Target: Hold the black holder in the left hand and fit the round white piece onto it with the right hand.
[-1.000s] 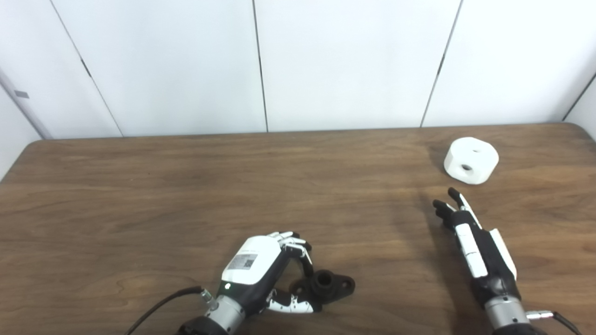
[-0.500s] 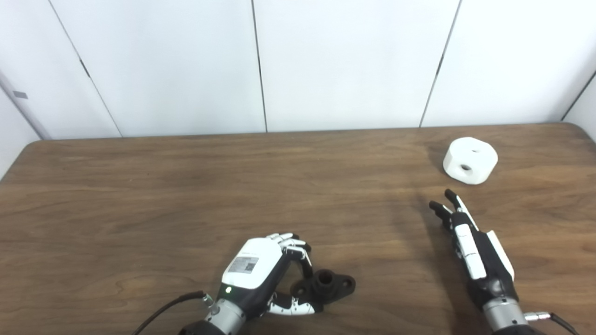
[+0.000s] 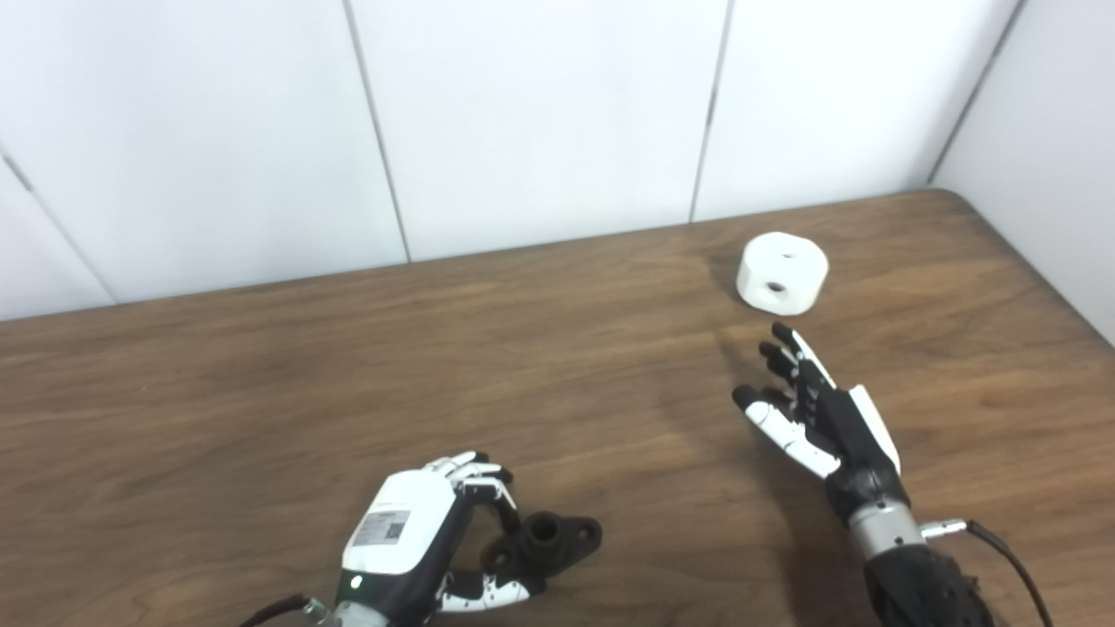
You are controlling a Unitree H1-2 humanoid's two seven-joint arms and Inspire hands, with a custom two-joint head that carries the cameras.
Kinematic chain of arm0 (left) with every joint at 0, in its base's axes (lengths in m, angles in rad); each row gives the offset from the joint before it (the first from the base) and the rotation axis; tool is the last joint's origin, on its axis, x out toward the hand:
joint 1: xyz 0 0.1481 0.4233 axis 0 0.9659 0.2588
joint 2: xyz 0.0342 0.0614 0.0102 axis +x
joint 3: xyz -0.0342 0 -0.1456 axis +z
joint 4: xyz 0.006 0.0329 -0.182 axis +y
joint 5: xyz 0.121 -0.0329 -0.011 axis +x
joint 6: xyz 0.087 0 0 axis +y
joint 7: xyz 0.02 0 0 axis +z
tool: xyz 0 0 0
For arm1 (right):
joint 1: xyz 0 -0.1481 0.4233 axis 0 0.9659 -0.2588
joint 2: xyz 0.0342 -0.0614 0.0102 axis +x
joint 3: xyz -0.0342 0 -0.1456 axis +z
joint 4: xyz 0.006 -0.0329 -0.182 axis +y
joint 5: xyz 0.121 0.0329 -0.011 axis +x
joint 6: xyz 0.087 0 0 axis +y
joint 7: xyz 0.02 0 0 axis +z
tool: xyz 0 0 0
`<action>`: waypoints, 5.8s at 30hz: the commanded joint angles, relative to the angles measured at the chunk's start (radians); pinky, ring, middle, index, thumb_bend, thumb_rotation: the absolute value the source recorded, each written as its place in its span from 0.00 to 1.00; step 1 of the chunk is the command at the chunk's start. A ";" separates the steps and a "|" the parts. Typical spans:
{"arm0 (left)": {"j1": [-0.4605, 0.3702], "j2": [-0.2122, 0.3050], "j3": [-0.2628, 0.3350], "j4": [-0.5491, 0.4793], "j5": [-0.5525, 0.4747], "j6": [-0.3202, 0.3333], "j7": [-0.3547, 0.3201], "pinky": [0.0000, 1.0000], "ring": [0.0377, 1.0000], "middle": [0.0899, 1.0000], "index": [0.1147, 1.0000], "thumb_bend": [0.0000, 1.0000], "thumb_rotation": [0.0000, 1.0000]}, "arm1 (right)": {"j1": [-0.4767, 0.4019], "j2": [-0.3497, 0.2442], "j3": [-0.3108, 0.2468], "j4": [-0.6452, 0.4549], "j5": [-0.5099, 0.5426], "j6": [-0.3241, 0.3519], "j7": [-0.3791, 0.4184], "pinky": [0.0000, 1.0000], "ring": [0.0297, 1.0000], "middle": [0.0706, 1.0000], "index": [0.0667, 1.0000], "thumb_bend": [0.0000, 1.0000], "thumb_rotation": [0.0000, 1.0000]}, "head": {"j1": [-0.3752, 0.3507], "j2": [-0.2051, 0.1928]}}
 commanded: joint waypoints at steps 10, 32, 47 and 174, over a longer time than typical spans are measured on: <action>0.049 0.043 0.030 0.022 -0.010 -0.029 -0.054 0.83 0.86 0.75 0.42 0.52 0.05 | -0.193 -0.162 -0.033 -0.055 -0.215 0.085 0.006 0.90 0.91 0.92 0.92 0.75 0.46 | -0.045 -0.005; 0.072 0.048 0.048 -0.011 -0.001 -0.026 -0.104 0.82 0.85 0.75 0.42 0.52 0.05 | -0.553 -0.359 0.057 0.324 -0.318 0.112 0.095 0.89 0.98 0.94 0.82 0.83 0.32 | -0.074 -0.011; 0.076 0.043 0.051 -0.018 -0.010 -0.021 -0.112 0.83 0.86 0.75 0.42 0.52 0.05 | -0.641 -0.410 0.109 0.492 -0.338 0.136 0.125 0.90 1.00 0.95 0.78 0.97 0.30 | -0.068 -0.014; 0.040 -0.097 0.012 0.005 0.107 0.022 -0.163 0.82 0.84 0.75 0.42 0.52 0.05 | -0.364 -0.296 0.246 -0.428 -0.414 0.216 0.628 0.77 0.89 0.77 0.45 0.52 0.13 | 0.177 0.090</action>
